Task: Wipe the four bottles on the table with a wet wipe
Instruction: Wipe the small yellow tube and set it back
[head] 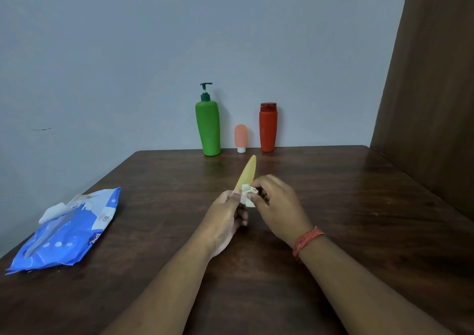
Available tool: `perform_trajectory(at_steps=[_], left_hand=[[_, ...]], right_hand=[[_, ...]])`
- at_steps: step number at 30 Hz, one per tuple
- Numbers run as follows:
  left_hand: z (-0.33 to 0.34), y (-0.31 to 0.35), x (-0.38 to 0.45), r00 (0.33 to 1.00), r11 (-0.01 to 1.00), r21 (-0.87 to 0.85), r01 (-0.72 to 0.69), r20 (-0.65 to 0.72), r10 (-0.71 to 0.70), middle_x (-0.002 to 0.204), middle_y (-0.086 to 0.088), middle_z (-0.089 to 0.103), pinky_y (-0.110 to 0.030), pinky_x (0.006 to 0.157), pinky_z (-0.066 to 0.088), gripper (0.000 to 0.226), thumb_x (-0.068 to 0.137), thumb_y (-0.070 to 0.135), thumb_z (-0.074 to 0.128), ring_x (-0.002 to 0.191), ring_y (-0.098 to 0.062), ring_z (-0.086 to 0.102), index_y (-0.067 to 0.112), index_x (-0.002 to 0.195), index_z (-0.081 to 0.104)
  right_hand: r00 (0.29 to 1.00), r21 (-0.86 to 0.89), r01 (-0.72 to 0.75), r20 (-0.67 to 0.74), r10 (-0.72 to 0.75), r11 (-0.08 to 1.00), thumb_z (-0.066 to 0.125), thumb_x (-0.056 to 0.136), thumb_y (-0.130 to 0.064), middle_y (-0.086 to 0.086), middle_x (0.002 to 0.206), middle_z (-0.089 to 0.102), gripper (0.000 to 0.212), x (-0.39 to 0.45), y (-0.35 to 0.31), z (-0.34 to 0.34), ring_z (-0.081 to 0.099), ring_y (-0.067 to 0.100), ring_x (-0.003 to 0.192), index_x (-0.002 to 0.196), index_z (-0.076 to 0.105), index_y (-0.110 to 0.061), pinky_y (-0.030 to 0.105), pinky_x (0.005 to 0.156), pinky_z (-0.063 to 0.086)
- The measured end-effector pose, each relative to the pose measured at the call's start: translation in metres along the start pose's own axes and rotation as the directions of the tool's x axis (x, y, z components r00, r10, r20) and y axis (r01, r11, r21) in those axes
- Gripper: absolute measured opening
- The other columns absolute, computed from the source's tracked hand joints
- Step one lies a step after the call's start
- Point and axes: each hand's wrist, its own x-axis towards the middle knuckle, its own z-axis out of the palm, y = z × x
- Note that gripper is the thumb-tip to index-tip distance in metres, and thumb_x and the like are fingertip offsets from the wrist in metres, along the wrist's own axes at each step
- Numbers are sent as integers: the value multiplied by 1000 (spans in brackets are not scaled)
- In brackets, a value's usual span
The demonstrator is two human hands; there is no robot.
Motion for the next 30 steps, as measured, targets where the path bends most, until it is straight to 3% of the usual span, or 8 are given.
perform_trajectory(at_steps=[2,6,13,15,18,20,26,30], left_hand=[[1,0,-2,1000,997,81,-2,30,0,81,-3,53,-28,57,39,30,109,30,40,60,-11,45,7,110,59],[3,1,-5,992,976,217,-1,122,-26,80,-1,53,-27,57,38,32,109,34,39,59,-10,42,8,115,58],[-2,5,-5,988,998,44,54,141,-60,77,-1,47,-25,55,34,29,109,33,40,59,-10,36,12,111,59],[-2,5,-6,988,996,69,47,144,-57,78,-1,47,-25,56,34,30,109,34,39,59,-10,36,11,113,58],[0,5,-8,985,988,148,35,163,-59,80,-1,47,-24,57,35,33,109,34,38,60,-9,37,8,121,55],[1,4,-10,982,987,154,37,178,-65,79,0,48,-24,57,35,36,110,34,38,59,-8,37,6,125,53],[-4,10,-7,984,995,-57,79,167,-69,71,1,44,-24,53,30,28,110,30,35,57,-10,31,12,110,57],[-4,10,-10,975,992,-84,99,206,-80,72,-1,45,-23,53,33,27,109,30,38,57,-10,32,10,114,56]], right_hand=[[993,47,-50,-106,55,998,69,88,-15,-8,87,59,4,3,2,-6,55,7,78,89,65,-16,25,68,48],[900,201,-189,-355,251,961,71,86,-10,-11,87,62,11,10,6,-22,59,3,78,89,67,-20,21,65,50],[986,-18,90,-142,-92,996,72,84,-9,-3,87,59,6,3,4,-9,54,8,77,88,70,-12,11,68,39],[976,-13,61,-208,-63,998,72,85,-9,-3,85,59,4,7,5,-11,54,8,75,87,70,-11,12,67,40],[913,75,-148,-374,165,986,69,88,-10,-10,85,57,5,12,11,-23,55,7,75,89,68,-15,26,66,48],[899,118,-213,-366,242,970,67,89,-13,-13,87,58,6,12,13,-28,56,4,78,91,68,-19,26,66,50],[999,56,2,-35,0,998,72,84,-14,-8,83,59,6,1,-1,-9,55,6,75,84,67,-15,13,63,41],[981,53,-35,-188,45,998,71,85,-13,-6,81,59,7,8,4,-12,55,7,74,81,65,-14,19,63,44]])
